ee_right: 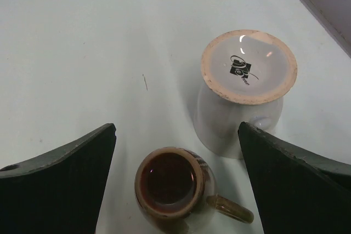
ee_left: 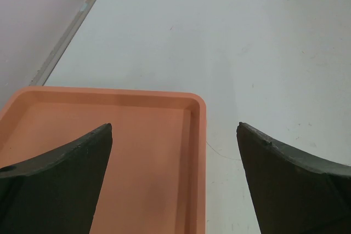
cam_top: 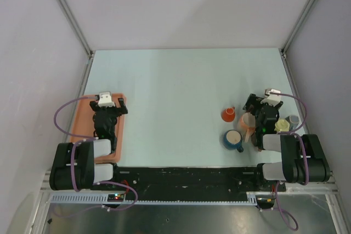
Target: Turn the mug right side up
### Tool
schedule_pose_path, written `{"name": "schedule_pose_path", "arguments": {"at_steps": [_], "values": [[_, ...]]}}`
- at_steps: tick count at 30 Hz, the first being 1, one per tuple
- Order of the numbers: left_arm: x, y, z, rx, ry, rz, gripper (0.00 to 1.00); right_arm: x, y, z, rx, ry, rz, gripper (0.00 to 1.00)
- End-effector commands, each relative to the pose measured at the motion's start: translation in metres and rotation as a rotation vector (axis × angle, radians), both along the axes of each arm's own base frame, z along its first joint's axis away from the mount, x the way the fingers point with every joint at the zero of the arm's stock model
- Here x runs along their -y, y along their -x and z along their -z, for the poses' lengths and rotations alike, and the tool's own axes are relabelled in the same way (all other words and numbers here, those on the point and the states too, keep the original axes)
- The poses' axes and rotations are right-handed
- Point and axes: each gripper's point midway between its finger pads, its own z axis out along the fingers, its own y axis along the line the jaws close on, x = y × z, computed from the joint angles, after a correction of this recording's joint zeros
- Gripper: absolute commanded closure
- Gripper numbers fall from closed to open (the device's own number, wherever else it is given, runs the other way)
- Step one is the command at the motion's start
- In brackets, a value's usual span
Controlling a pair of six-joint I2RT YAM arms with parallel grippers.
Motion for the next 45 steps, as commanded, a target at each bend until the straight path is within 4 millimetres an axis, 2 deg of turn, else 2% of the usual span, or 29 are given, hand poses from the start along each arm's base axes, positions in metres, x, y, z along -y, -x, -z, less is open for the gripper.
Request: {"name": "schedule_pose_path", "arguments": {"at_steps": [1, 6, 11, 13, 14, 17, 19, 22, 25, 29, 32, 34, 37, 40, 45], "values": [[-0.007, -0.006, -0.025, 0.082, -0.004, -0.03, 0.02, 0.001, -0.004, -0.015, 0.046, 0.002, 0.01, 0.0], [-0.007, -0.007, -0.024, 0.08, -0.004, -0.031, 0.02, -0.006, -0.014, -0.041, -0.018, 0.024, -0.017, 0.0], [-0.002, -0.003, -0.033, 0.092, -0.004, -0.005, 0.02, -0.018, -0.016, -0.085, -0.059, -0.024, -0.061, 0.0], [0.004, -0.002, -0.043, 0.076, -0.029, 0.036, 0.02, -0.025, -0.015, -0.1, -0.096, -0.064, -0.072, 0.02], [0.008, -0.002, -0.056, 0.082, -0.042, 0.063, 0.02, -0.03, -0.013, -0.103, -0.122, -0.081, -0.081, 0.03], [0.017, -0.005, -0.087, 0.035, -0.051, 0.119, 0.02, -0.048, -0.006, -0.103, -0.265, -0.116, -0.089, 0.06], [0.018, -0.006, -0.102, -0.026, -0.049, 0.133, 0.02, -0.064, 0.0, -0.097, -0.382, -0.144, -0.089, 0.08], [0.021, -0.007, -0.117, -0.131, -0.013, 0.141, 0.02, -0.09, 0.007, -0.076, -0.588, -0.17, -0.084, 0.12], [0.036, -0.001, -0.12, -0.228, 0.041, 0.212, 0.02, -0.096, 0.013, -0.058, -0.754, -0.22, -0.031, 0.27], [0.064, 0.008, -0.122, -0.24, 0.15, 0.316, 0.02, -0.102, 0.004, -0.033, -0.904, -0.325, 0.001, 0.42], [0.075, 0.012, -0.118, -0.254, 0.174, 0.343, 0.02, -0.111, -0.001, -0.015, -1.001, -0.34, 0.003, 0.5], [0.077, 0.014, -0.115, -0.262, 0.164, 0.35, 0.02, -0.116, 0.001, -0.002, -1.067, -0.321, 0.006, 0.51], [0.081, 0.016, -0.111, -0.278, 0.154, 0.365, 0.02, -0.115, 0.01, 0.021, -1.167, -0.281, 0.046, 0.51], [0.084, 0.016, -0.11, -0.282, 0.131, 0.372, 0.02, -0.104, 0.018, 0.035, -1.224, -0.204, 0.106, 0.56], [0.083, 0.016, -0.103, -0.295, 0.096, 0.375, 0.02, -0.099, 0.01, 0.05, -1.247, -0.21, 0.12, 0.57]]}}
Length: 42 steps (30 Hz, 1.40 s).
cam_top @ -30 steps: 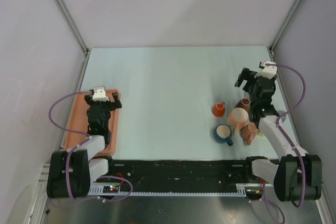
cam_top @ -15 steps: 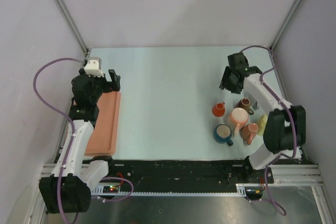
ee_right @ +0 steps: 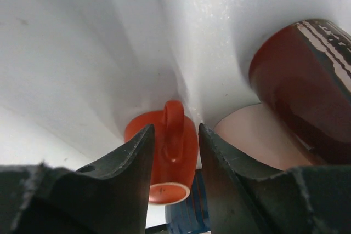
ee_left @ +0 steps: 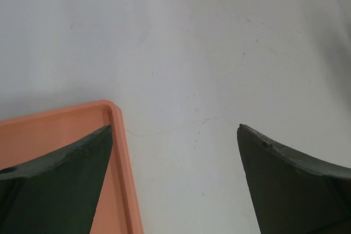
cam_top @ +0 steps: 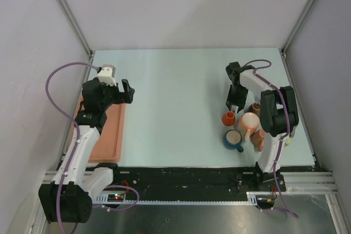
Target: Turn the mug right side up
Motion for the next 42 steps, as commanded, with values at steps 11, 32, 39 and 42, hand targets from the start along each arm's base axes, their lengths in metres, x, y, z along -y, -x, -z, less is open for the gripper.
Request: {"name": "schedule_pose_path", "arguments": {"at_steps": [11, 32, 39, 42], "values": [[0.01, 0.003, 0.002, 0.002, -0.011, 0.059, 0.02, -0.01, 0.0, 0.012, -0.073, -0.053, 0.003, 0.62], [0.013, 0.003, 0.0, 0.006, -0.008, 0.08, 0.02, -0.017, 0.021, 0.034, -0.191, -0.079, -0.059, 0.8], [0.014, 0.002, -0.006, 0.018, -0.005, 0.086, 0.02, -0.027, 0.011, 0.022, -0.133, -0.134, -0.093, 1.0], [0.016, 0.002, -0.008, 0.023, 0.0, 0.098, 0.02, -0.045, -0.008, -0.003, 0.004, -0.219, -0.155, 1.0]]}}
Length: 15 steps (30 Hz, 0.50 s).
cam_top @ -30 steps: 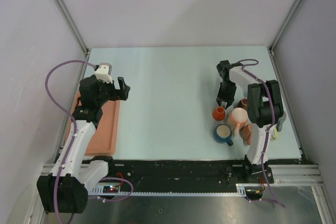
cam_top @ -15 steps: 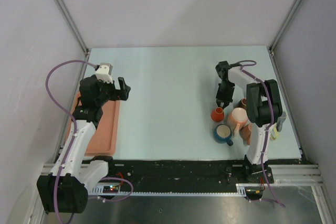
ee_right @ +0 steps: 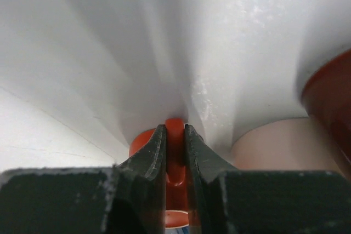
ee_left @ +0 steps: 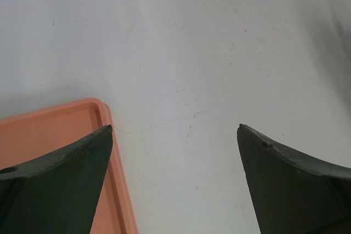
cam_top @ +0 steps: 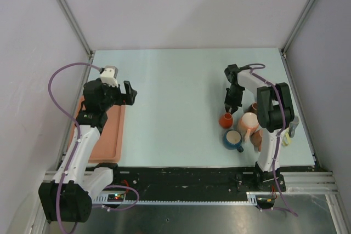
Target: Turn the mug right side up
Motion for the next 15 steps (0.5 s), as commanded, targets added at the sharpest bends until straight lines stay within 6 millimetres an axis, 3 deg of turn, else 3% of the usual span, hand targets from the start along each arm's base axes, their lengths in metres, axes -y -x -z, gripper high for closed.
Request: {"name": "schedule_pose_path", "arguments": {"at_steps": [1, 5, 10, 12, 15], "values": [[0.007, -0.002, -0.016, 0.046, -0.003, 0.048, 0.02, -0.031, -0.029, -0.038, 0.205, -0.141, -0.09, 1.0], [0.016, 0.001, -0.016, 0.045, 0.014, 0.096, 0.02, -0.055, -0.05, -0.067, 0.42, -0.213, -0.172, 1.0], [0.034, 0.01, -0.021, 0.042, 0.069, 0.192, 0.04, -0.083, -0.066, -0.09, 0.558, -0.343, -0.199, 1.0], [0.046, 0.016, -0.024, 0.041, 0.1, 0.26, 0.05, -0.101, -0.072, -0.109, 0.627, -0.416, -0.223, 1.0], [0.072, 0.031, -0.037, 0.033, 0.182, 0.415, 0.02, -0.136, -0.078, -0.162, 0.782, -0.561, -0.269, 1.0]]}}
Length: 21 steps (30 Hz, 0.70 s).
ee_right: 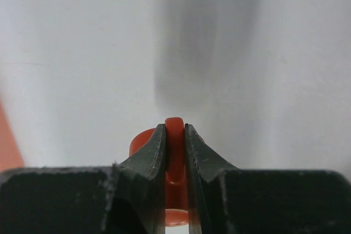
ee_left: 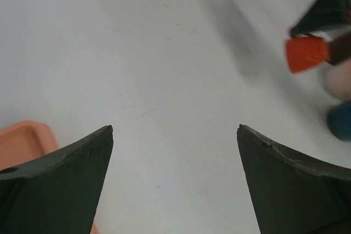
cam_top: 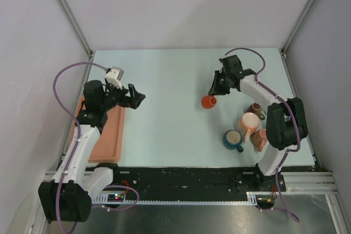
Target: Turn the mug right side up
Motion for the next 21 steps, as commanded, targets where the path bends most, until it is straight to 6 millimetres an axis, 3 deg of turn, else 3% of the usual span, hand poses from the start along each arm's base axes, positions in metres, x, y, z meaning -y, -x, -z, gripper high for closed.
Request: {"name": "schedule_pose_path", "arguments": {"at_steps": [1, 6, 11, 15, 21], "values": [[0.046, 0.022, -0.039, 0.027, 0.143, 0.269, 0.01, -0.06, -0.019, -0.103, 0.309, -0.282, -0.105, 1.0], [0.087, 0.053, -0.074, -0.01, 0.273, 0.522, 0.0, -0.111, -0.003, -0.223, 0.614, -0.541, -0.186, 1.0], [0.11, 0.068, -0.115, 0.009, 0.387, 0.637, 0.0, -0.142, 0.028, -0.305, 0.801, -0.749, -0.281, 1.0], [0.114, 0.071, -0.15, 0.095, 0.445, 0.664, 0.01, -0.163, 0.052, -0.338, 0.861, -0.828, -0.37, 1.0], [0.115, 0.071, -0.181, 0.187, 0.477, 0.662, 0.1, -0.182, 0.071, -0.359, 0.886, -0.876, -0.443, 1.0]]}}
